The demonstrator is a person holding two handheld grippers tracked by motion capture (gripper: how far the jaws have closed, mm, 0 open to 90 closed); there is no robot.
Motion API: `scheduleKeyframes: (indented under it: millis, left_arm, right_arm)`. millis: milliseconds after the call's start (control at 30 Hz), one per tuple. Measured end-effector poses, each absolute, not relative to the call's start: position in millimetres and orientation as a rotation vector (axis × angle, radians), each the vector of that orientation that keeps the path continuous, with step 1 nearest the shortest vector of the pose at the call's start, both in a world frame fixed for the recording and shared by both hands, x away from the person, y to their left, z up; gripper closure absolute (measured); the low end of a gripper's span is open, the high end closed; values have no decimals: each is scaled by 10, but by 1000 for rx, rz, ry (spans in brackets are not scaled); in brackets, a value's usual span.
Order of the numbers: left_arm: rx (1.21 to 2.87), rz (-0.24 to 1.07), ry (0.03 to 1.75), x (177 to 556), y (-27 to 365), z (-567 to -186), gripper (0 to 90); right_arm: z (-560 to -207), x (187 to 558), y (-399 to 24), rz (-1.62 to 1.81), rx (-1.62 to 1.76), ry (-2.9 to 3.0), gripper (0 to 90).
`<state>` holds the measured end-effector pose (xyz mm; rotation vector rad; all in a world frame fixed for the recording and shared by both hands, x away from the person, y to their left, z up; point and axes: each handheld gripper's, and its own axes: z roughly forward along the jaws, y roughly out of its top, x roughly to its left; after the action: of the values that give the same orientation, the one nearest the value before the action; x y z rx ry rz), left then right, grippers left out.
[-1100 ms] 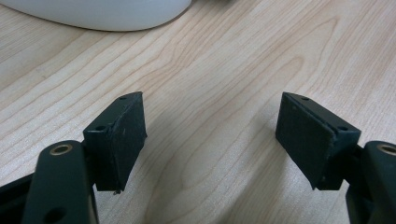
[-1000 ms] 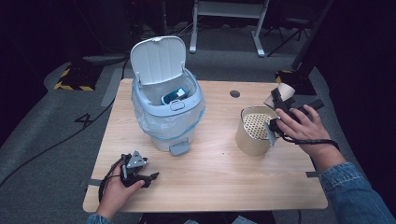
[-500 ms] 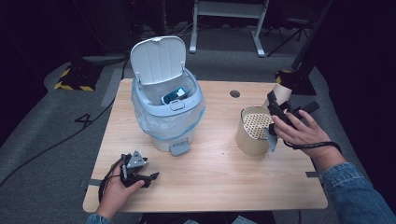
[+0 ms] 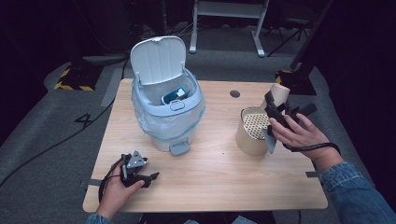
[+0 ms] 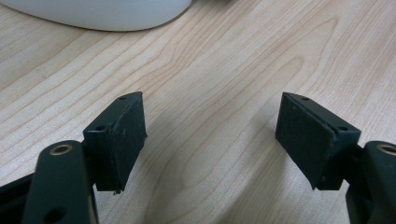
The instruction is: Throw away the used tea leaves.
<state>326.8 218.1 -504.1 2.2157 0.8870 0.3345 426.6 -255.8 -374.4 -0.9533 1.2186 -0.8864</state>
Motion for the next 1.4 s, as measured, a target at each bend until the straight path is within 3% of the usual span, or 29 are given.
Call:
scheduleKeyframes:
  millis: [1400]
  left_arm:
    - [2216,334,887,3268,2182,-5041,247]
  right_arm:
    - [-3611,4262,-2566,-803,-865,1244,311]
